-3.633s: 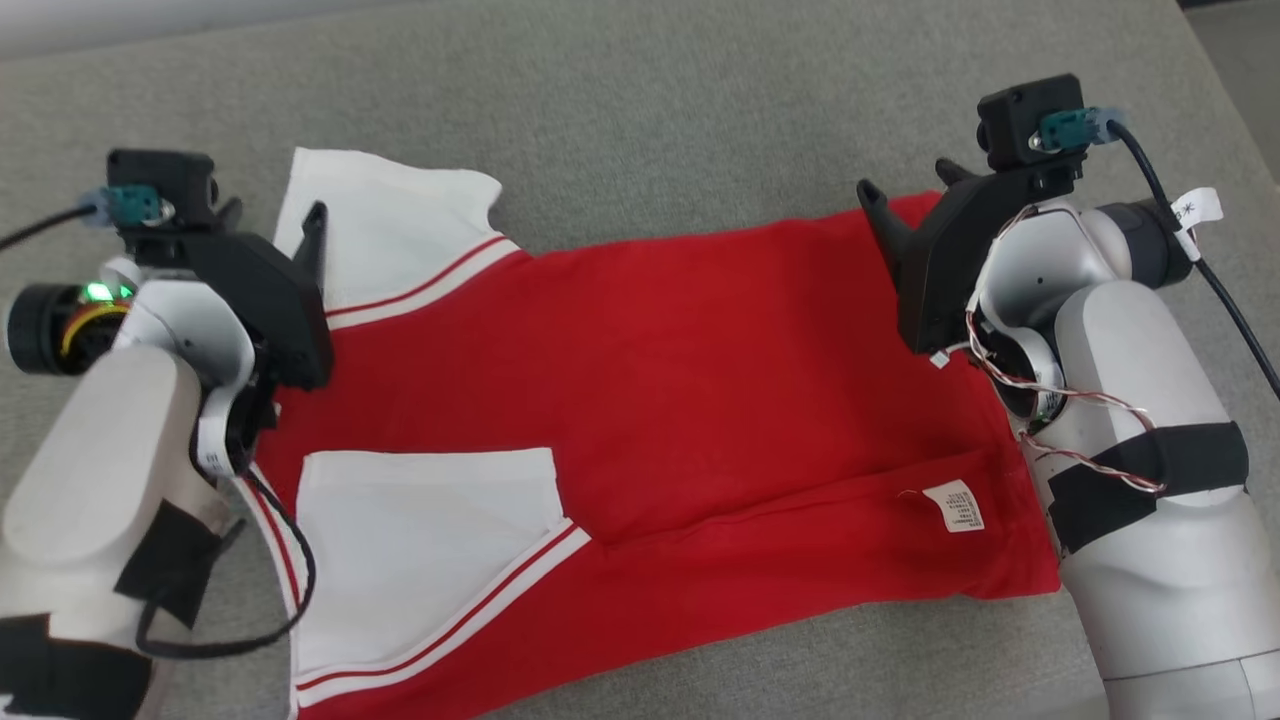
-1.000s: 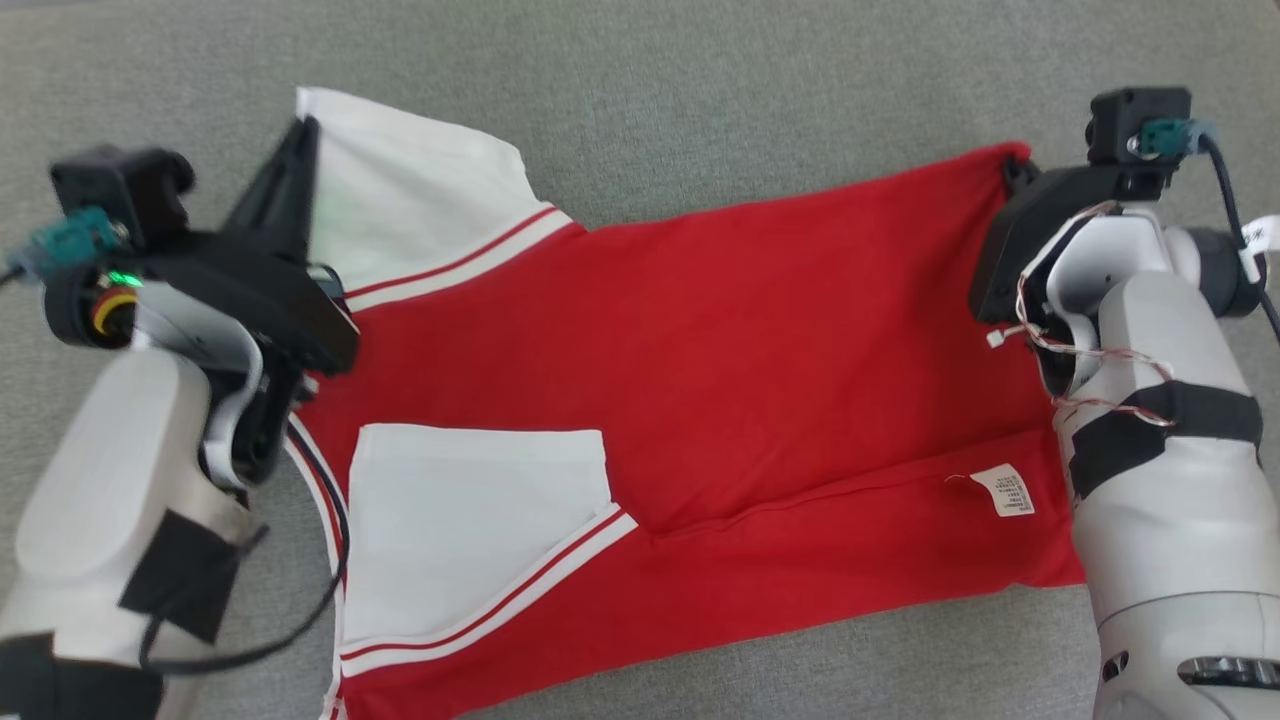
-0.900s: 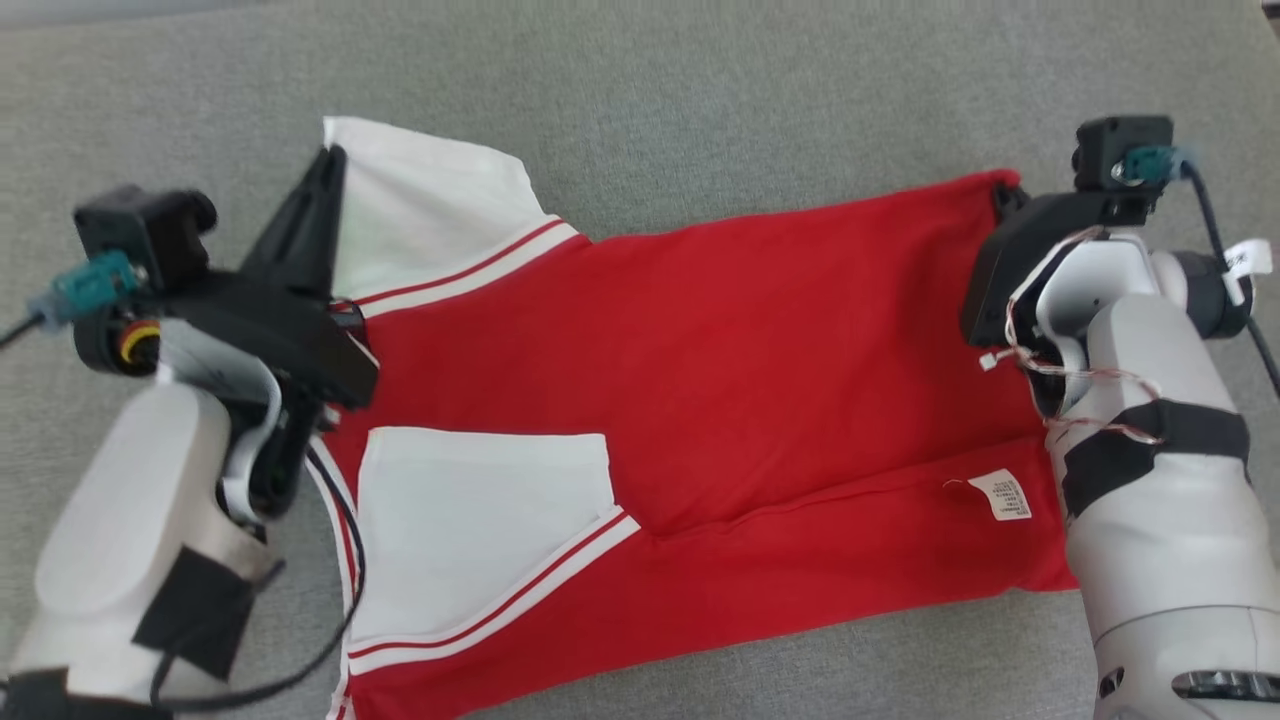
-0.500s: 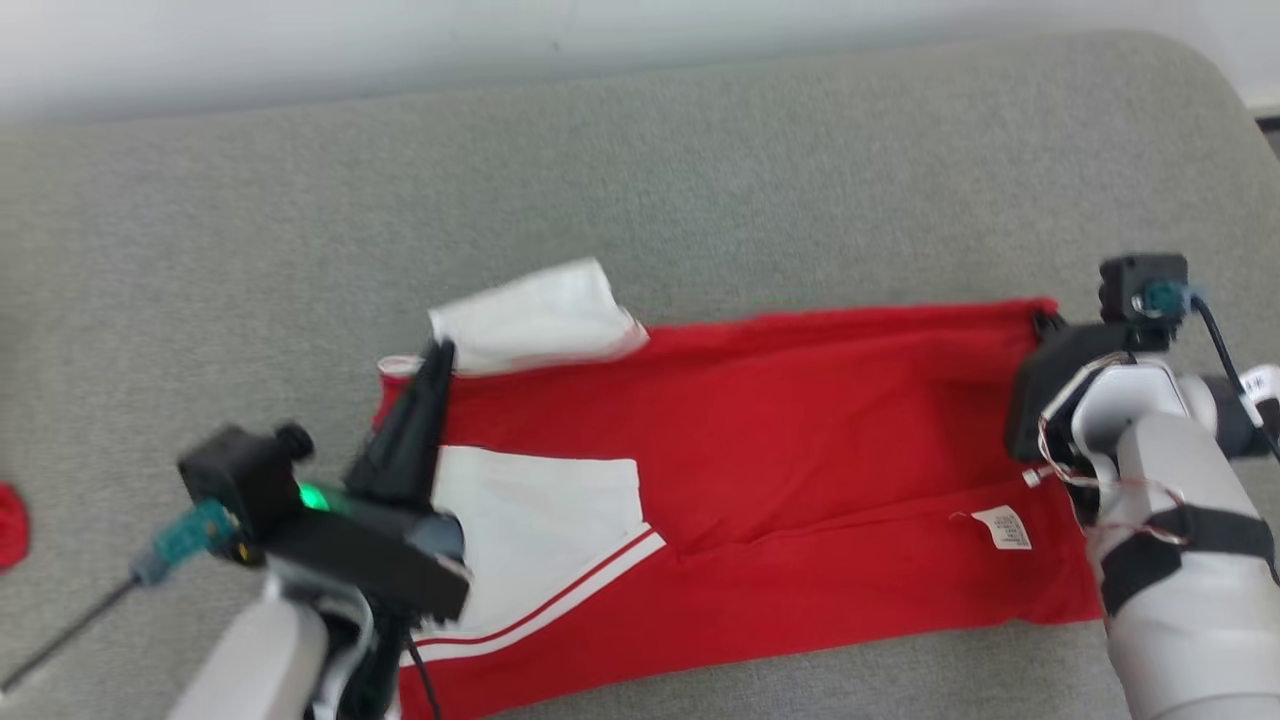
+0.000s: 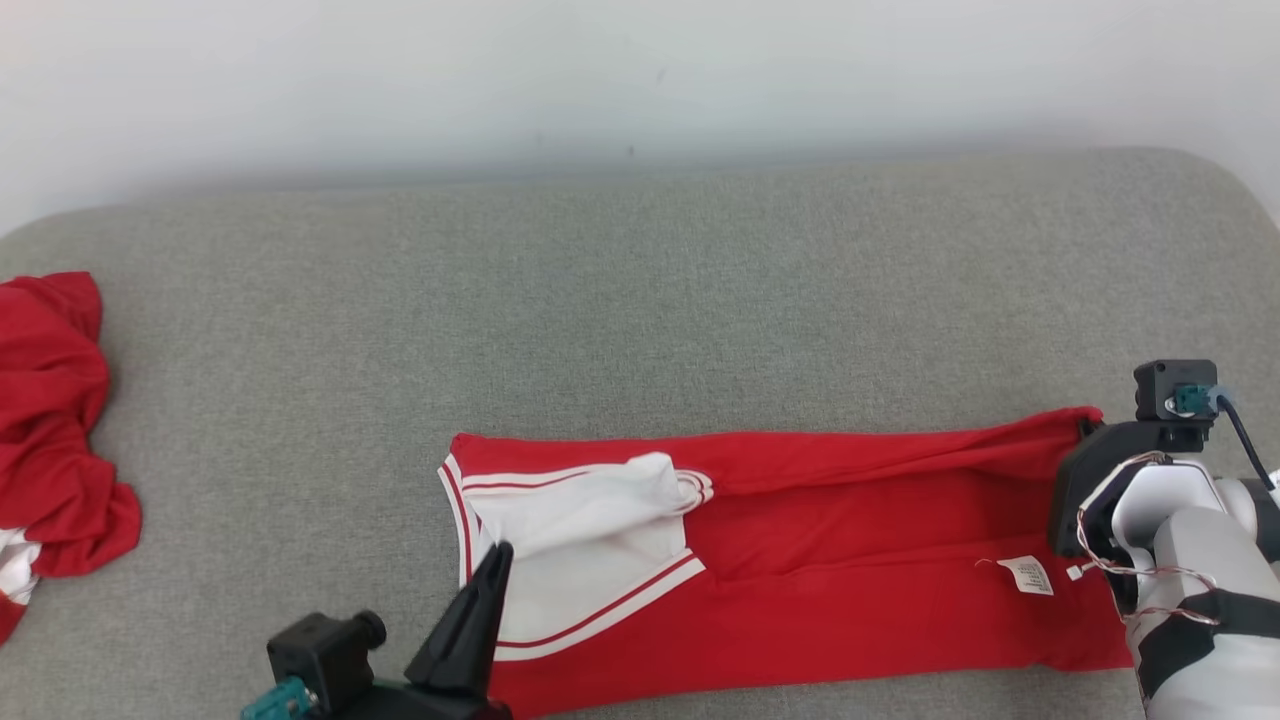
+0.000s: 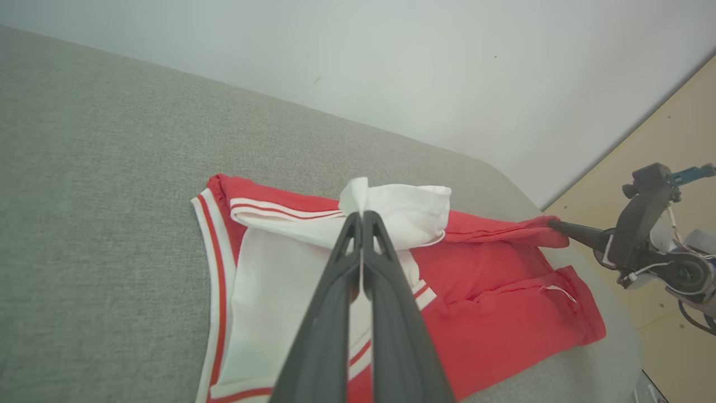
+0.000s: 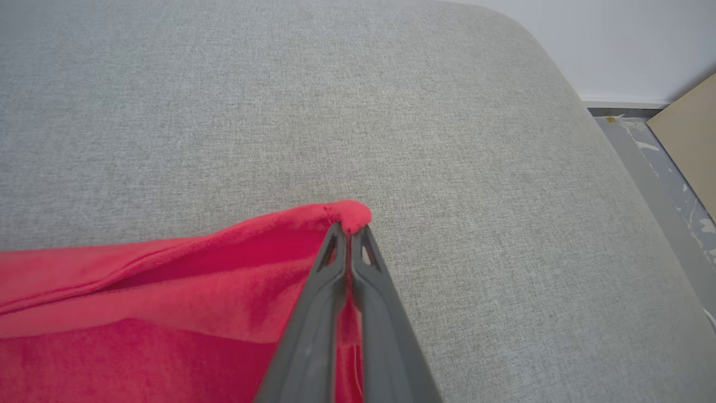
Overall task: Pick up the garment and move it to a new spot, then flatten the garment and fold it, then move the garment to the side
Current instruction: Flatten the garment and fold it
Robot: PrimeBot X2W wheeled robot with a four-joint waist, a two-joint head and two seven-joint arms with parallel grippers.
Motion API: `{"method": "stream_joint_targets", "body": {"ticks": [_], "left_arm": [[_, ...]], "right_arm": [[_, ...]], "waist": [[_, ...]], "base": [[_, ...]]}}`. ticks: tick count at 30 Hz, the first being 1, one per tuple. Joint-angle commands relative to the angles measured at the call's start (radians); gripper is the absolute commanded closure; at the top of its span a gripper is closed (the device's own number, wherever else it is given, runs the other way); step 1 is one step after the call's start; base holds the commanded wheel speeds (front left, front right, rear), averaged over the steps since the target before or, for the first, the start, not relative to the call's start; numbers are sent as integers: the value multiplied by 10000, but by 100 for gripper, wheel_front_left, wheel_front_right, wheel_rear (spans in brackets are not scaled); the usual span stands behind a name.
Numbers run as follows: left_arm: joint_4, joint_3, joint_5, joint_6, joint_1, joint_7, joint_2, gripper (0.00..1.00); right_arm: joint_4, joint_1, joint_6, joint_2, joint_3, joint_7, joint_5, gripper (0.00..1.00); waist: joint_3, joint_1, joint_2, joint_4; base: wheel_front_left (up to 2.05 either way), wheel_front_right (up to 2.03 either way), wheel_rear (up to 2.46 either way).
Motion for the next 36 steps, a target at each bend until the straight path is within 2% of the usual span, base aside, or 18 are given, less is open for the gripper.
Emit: {"method": "stream_joint_targets", "body": {"ticks": [1, 16, 17, 18, 19, 20, 28, 32, 36], "left_arm": [[33, -81, -44, 11, 226, -68, -13, 100], [568, -406, -99, 148, 1232, -225, -2, 100], [630, -423, -84, 177, 1294, -235, 0, 100], [702, -437, -44, 213, 1315, -245, -8, 100], [753, -469, 54, 237, 1322, -294, -13, 53], [838, -505, 98, 248, 1352, -302, -21, 0], [1259, -154, 405, 653, 1788, -773, -111, 0], [1094, 501, 866, 879, 2122, -932, -87, 0], [350, 1739, 1960, 977, 2610, -928, -343, 0]], "right_arm": [[-1, 211, -28, -105, -53, -16, -119, 100], [48, 871, -28, 102, -396, -126, -751, 100], [56, 906, -28, 112, -381, -164, -773, 62], [49, 944, -28, 116, -356, -218, -813, 0], [54, 994, -28, 118, -367, -265, -822, 0], [78, 1051, -28, 135, -401, -287, -807, 0], [-237, 1574, -28, 248, -536, -784, -459, 0], [-616, 1843, -28, 369, -587, -921, 0, 0], [-1061, 2134, -28, 499, -493, -838, 602, 0]], "waist": [[-185, 2, 1, 113], [-624, 2, 1, 77], [-660, 2, 1, 76], [-701, 2, 1, 80], [-741, 2, 1, 84], [-797, 2, 1, 90], [-1352, 2, 1, 90], [-1522, 2, 1, 79], [-1623, 2, 1, 58]], "base": [[0, 0, 0], [0, 0, 0], [0, 0, 0], [0, 0, 0], [0, 0, 0], [0, 0, 0], [0, 0, 0], [0, 0, 0], [0, 0, 0]]}}
